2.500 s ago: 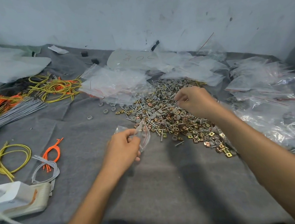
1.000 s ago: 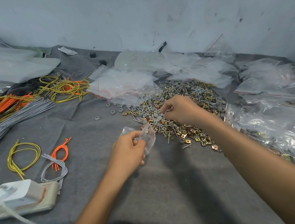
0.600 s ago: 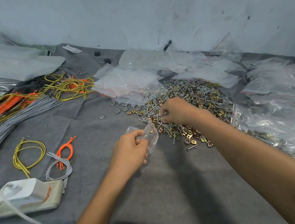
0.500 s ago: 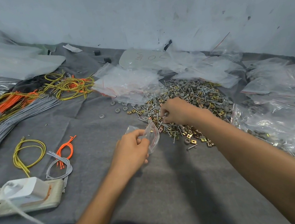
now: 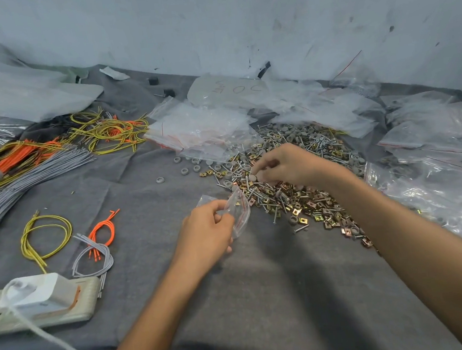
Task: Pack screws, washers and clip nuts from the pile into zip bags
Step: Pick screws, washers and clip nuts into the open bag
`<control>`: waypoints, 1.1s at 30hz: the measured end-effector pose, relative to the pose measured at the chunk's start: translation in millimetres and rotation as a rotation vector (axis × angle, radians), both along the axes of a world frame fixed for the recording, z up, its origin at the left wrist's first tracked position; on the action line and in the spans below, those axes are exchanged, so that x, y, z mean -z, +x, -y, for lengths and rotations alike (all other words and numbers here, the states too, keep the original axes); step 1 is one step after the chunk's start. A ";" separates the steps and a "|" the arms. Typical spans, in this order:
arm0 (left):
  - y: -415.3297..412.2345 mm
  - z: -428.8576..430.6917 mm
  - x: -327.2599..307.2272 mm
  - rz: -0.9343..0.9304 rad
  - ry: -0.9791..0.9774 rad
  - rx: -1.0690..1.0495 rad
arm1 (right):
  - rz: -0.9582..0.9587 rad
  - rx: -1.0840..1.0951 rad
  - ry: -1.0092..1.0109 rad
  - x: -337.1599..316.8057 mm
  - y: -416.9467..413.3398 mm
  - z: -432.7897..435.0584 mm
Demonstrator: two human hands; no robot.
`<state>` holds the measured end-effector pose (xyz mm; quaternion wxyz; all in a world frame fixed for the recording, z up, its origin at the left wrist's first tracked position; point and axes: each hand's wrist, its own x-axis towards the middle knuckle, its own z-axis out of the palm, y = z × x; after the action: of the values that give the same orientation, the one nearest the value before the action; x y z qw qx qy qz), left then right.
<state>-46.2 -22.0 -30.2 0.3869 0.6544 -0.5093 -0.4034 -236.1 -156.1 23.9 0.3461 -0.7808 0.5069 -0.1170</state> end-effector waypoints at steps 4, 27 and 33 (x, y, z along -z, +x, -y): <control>-0.9 3.4 1.6 -0.034 0.008 -0.020 | 0.254 -0.014 0.265 -17.8 -11.4 -11.3; 0.3 7.8 3.4 -0.018 -0.035 0.001 | -0.248 -0.315 -0.183 -15.4 43.2 -60.2; 0.3 8.9 4.7 -0.044 -0.032 -0.001 | -0.328 -0.341 -0.220 -13.8 40.9 -62.2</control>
<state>-45.9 -30.9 -34.9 0.4084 0.6394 -0.5067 -0.4094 -195.2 -93.9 37.8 0.1870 -0.8964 0.4015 0.0166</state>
